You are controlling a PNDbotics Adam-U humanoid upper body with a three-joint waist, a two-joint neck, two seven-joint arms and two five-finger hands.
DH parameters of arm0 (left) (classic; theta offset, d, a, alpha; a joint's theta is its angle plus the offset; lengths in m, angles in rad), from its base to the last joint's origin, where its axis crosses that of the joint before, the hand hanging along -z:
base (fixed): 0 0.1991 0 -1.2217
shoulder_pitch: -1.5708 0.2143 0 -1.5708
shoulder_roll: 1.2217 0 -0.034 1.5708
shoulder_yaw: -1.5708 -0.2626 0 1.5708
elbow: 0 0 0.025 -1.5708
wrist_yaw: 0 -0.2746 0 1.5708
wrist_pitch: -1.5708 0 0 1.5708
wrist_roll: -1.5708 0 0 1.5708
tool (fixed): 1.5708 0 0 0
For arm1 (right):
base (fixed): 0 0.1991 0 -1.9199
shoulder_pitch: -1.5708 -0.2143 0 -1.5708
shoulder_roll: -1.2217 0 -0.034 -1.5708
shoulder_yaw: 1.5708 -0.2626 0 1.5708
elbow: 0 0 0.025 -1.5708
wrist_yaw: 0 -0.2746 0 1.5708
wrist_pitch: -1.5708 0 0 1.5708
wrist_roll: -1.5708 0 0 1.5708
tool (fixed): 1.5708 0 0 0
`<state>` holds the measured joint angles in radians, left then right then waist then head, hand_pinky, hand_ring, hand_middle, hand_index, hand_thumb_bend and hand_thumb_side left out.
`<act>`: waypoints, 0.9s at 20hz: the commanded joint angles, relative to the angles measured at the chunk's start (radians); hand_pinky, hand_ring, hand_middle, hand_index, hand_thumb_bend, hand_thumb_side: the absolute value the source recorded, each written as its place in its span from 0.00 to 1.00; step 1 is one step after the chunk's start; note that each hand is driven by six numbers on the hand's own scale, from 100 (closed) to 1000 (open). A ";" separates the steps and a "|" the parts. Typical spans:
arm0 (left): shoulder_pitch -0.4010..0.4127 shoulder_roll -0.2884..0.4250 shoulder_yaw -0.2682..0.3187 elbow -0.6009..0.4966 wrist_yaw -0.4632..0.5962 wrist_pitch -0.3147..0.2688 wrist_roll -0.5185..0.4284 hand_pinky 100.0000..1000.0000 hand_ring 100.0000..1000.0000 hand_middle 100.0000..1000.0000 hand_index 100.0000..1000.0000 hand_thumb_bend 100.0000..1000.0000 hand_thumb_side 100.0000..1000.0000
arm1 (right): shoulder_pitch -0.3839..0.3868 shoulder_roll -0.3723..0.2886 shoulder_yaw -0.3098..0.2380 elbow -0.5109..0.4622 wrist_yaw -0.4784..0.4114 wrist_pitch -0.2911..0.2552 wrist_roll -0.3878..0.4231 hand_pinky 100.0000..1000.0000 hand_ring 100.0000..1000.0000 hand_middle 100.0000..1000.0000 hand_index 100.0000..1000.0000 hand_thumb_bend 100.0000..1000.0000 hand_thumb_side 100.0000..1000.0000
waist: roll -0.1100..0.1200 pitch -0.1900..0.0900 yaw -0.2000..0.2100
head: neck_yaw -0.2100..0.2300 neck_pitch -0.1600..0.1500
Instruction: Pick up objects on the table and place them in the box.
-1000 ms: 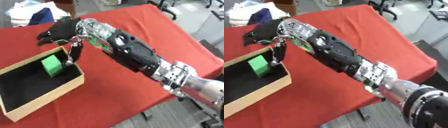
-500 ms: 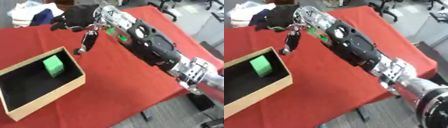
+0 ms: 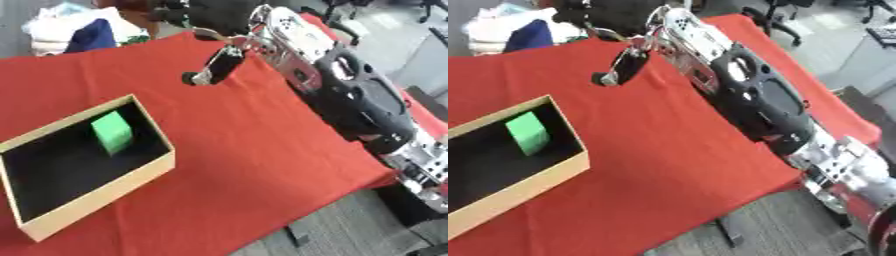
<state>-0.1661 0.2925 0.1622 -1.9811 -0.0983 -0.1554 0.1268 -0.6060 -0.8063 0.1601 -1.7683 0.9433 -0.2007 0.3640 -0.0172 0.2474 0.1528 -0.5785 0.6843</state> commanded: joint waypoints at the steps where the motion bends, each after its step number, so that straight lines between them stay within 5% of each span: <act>1: -0.003 0.006 0.006 -0.019 0.000 0.000 0.001 0.65 0.60 0.56 0.73 0.00 0.60 | 0.011 -0.016 -0.048 -0.039 -0.012 0.014 -0.050 0.79 0.83 1.00 1.00 0.26 0.21 | 0.004 -0.012 -0.004 | 0.012 -0.008; 10: -0.003 -0.006 0.005 -0.019 0.003 0.000 0.001 0.65 0.60 0.56 0.73 0.00 0.61 | 0.072 0.067 -0.127 -0.075 -0.023 0.063 -0.145 0.76 0.80 1.00 1.00 0.07 0.00 | 0.012 -0.003 -0.014 | 0.111 -0.018; 18: -0.001 -0.012 0.001 -0.019 0.006 0.002 -0.003 0.65 0.59 0.55 0.72 0.00 0.61 | 0.136 0.147 -0.171 -0.092 -0.085 0.093 -0.239 0.74 0.77 1.00 1.00 0.00 0.00 | 0.019 -0.001 -0.028 | 0.263 -0.034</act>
<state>-0.1647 0.2707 0.1614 -1.9811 -0.0973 -0.1545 0.1259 -0.4622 -0.6508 0.0080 -1.8374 0.8736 -0.1114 0.1411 -0.0005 0.2596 0.1258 -0.3346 0.6604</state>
